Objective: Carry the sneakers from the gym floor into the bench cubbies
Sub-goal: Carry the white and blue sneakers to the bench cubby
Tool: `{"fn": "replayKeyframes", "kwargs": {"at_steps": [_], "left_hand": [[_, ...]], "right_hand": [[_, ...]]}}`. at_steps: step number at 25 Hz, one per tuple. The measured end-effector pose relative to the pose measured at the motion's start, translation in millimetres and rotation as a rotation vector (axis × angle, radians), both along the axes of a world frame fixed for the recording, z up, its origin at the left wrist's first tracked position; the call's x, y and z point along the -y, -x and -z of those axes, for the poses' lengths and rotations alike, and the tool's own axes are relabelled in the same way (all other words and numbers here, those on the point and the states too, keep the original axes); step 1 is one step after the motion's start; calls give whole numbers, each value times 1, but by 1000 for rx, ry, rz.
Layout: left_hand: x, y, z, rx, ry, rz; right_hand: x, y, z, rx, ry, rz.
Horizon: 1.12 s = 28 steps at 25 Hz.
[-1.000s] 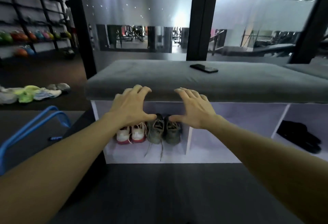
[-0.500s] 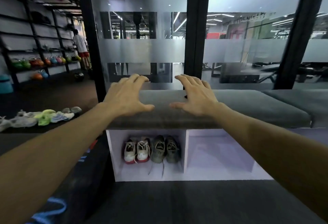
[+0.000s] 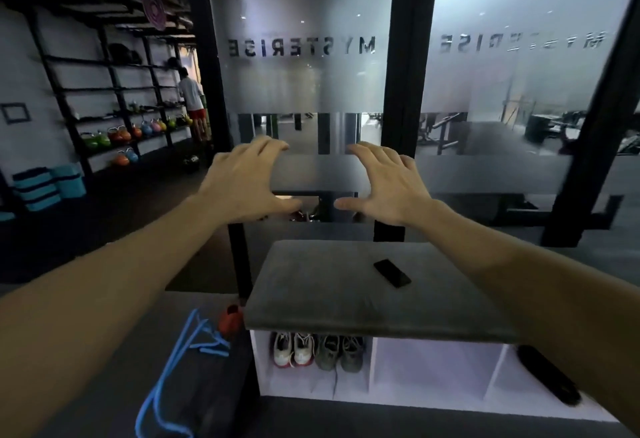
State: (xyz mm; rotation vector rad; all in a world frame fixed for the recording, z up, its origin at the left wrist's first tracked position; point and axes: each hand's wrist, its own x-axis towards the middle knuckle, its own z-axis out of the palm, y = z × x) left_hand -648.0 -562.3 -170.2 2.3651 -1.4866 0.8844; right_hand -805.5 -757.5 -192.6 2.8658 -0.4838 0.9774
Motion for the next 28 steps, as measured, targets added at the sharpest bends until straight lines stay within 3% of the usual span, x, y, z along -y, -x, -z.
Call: {"fn": "replayKeyframes", "kwargs": {"at_steps": [3,9,20,28], "left_hand": [[-34,14,-82,-10,20,-31],[-115,58,-150,-11,37,-84],[-274,97,-165,17,-70,-419],[-412,20,-163,-20,-70,-603]], "right_hand": [[-24,17,-82,8,-6,-31],[-78,50,-153,33,20,-103],[-202,30,-158,-72,12,-411],[-337,-88,-157,-120,11,-525]]}}
